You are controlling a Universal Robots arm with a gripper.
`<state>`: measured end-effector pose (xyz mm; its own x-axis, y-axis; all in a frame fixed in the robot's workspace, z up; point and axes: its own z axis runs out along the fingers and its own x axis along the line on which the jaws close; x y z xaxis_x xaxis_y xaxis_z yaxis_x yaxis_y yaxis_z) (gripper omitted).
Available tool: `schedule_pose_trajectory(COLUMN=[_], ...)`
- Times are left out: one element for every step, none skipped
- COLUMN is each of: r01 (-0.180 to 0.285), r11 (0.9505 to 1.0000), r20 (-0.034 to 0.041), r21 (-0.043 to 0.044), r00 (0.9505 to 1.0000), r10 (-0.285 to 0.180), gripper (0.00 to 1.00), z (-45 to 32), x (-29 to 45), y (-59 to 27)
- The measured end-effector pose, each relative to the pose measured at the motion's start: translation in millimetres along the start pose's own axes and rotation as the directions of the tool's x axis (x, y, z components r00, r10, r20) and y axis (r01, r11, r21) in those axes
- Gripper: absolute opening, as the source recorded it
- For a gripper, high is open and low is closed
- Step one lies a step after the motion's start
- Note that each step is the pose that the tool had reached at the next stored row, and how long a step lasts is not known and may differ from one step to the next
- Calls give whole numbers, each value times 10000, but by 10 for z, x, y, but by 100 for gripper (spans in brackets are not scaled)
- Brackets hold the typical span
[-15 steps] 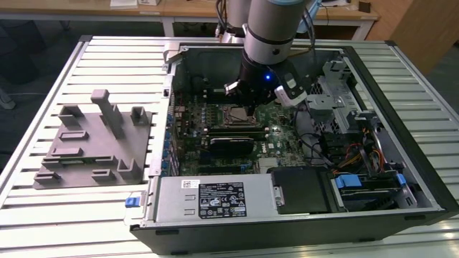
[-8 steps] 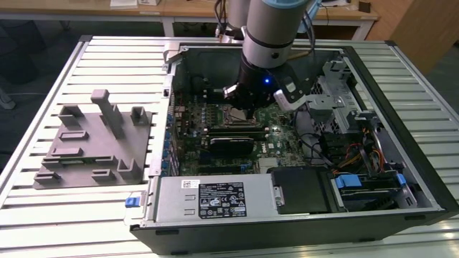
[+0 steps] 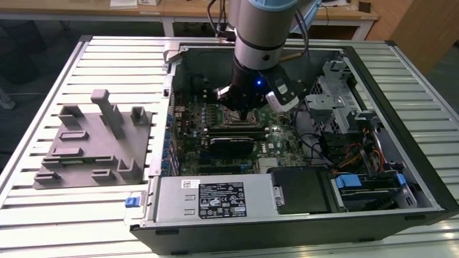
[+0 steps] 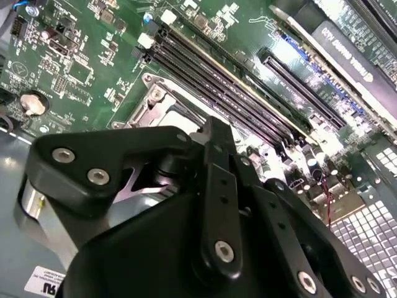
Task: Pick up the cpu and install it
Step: 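Install the second cpu locking lever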
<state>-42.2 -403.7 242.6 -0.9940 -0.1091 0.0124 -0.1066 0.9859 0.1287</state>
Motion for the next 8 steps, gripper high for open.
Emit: schedule_pose_trajectory(r01=[0,-1,-1,0,0,0,0,0], r11=[10000,10000,10000,10000,10000,10000,10000,10000], r20=[0,-1,-1,0,0,0,0,1], r21=[0,2,3,0,1,0,1,-1], r00=[10000,10000,10000,10000,10000,10000,10000,10000], r10=[0,1,1,0,0,0,0,0], gripper=[11,11,11,11,11,11,11,11], z=[4,5,6,8,9,9,10,12], x=[0,2,2,2,2,2,2,2], y=[0,-1,-1,-1,-1,-1,-1,-1])
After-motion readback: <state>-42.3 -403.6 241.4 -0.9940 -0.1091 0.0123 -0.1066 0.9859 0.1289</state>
